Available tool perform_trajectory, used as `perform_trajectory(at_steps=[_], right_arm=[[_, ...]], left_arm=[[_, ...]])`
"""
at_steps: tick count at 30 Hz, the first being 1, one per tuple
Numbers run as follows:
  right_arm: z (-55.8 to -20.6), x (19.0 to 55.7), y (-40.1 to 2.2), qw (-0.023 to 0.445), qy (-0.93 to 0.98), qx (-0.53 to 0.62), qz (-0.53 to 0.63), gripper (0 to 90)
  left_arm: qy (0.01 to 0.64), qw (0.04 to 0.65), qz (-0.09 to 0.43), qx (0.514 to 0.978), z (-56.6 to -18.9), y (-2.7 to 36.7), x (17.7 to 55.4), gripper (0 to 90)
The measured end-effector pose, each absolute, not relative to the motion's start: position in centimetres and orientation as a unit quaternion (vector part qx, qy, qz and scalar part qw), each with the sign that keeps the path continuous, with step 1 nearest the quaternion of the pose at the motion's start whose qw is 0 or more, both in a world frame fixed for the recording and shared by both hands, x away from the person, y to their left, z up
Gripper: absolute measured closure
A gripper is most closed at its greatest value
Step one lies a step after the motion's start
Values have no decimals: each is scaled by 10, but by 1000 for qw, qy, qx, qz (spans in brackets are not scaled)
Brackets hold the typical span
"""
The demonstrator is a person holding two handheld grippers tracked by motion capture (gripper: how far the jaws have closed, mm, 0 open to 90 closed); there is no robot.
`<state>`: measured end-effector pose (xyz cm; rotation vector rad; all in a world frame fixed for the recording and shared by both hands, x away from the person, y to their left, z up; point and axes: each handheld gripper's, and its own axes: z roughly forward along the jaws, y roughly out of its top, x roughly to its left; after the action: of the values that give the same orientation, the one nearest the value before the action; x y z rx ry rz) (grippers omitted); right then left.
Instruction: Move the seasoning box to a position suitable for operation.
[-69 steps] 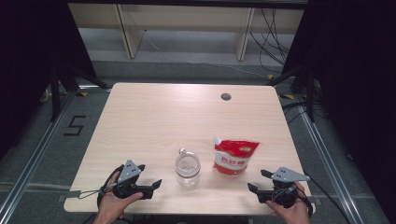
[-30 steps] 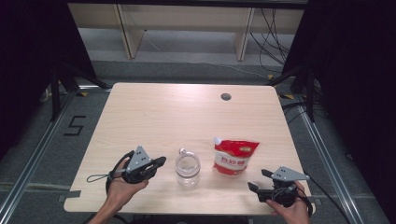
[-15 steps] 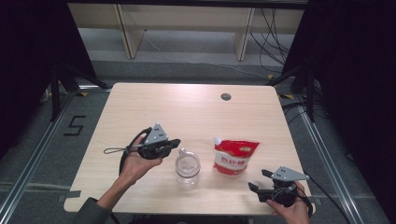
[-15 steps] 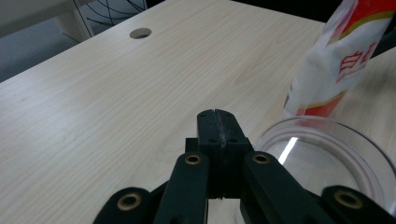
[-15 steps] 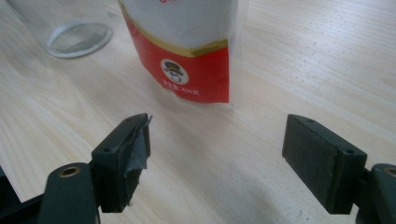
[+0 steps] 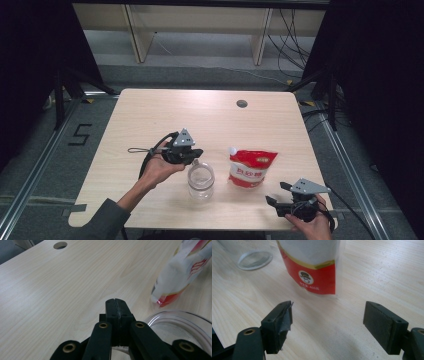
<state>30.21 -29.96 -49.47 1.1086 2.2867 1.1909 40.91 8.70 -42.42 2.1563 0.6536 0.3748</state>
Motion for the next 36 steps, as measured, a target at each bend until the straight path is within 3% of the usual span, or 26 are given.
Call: perform_trajectory(at_steps=[5,14,33,36], right_arm=[[-494,299,-298,150,800,407,415,243],[-495,301,-299,162,802,396,416,243],[-495,301,-299,161,802,397,416,243],[-494,301,-299,159,801,399,417,243]], left_arm=[[267,408,135,863,-425,88,409,894],[268,402,128,866,-424,92,409,894],[278,421,116,855,-428,142,373,875],[291,437,108,844,-429,150,367,840]])
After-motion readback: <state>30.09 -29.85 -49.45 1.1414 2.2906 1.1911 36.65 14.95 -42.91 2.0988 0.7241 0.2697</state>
